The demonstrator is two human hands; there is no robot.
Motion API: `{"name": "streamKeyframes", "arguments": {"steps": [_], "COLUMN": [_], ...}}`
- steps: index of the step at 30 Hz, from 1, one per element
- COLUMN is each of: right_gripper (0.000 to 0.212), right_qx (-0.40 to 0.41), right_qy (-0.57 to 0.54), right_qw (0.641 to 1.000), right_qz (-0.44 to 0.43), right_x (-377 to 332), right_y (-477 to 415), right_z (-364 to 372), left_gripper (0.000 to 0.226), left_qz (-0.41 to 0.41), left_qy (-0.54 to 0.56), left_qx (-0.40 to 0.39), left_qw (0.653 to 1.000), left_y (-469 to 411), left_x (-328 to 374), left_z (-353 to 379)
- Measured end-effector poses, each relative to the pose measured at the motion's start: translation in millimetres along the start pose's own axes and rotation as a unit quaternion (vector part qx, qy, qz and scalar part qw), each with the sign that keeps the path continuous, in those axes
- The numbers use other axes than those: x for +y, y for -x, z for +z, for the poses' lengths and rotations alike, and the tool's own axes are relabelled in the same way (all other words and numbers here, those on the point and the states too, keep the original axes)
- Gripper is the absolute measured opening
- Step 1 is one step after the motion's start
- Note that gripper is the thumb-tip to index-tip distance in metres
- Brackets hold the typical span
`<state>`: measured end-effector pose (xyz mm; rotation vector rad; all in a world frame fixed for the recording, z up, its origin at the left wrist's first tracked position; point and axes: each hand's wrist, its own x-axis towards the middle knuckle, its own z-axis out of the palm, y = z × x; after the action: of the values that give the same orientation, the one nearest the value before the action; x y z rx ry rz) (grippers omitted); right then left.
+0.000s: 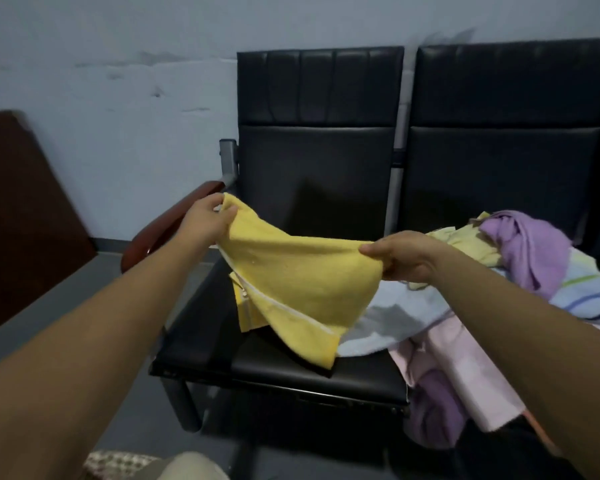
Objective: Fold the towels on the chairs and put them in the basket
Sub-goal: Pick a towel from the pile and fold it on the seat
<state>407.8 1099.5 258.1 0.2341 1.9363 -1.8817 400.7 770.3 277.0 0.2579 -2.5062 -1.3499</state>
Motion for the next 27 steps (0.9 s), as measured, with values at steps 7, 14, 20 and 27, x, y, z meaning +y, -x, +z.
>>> {"name": "streamKeyframes", "arguments": {"steps": [7, 14, 20, 27], "right_gripper": [0.035, 0.029, 0.036, 0.03], "right_qx": [-0.093, -0.114, -0.024, 0.001], "right_qy": [-0.12, -0.232, -0.17, -0.086], "right_qw": [0.987, 0.96, 0.975, 0.984], "right_qz": [-0.053, -0.112, -0.138, -0.154], "right_x": [-22, -29, -27, -29], "right_y": [49, 75, 81, 74], "right_z": [30, 57, 42, 27], "left_gripper": [0.046, 0.061, 0.007, 0.013], "left_qz": [0.078, 0.164, 0.157, 0.122], "left_qy": [-0.02, -0.101, -0.081, -0.025], "left_qx": [-0.028, -0.239, -0.177, -0.136], "left_qw": [0.996, 0.952, 0.968, 0.983], "left_y": [43, 98, 91, 78], "left_x": [52, 85, 68, 40], "left_z": [-11, 7, 11, -1]}}
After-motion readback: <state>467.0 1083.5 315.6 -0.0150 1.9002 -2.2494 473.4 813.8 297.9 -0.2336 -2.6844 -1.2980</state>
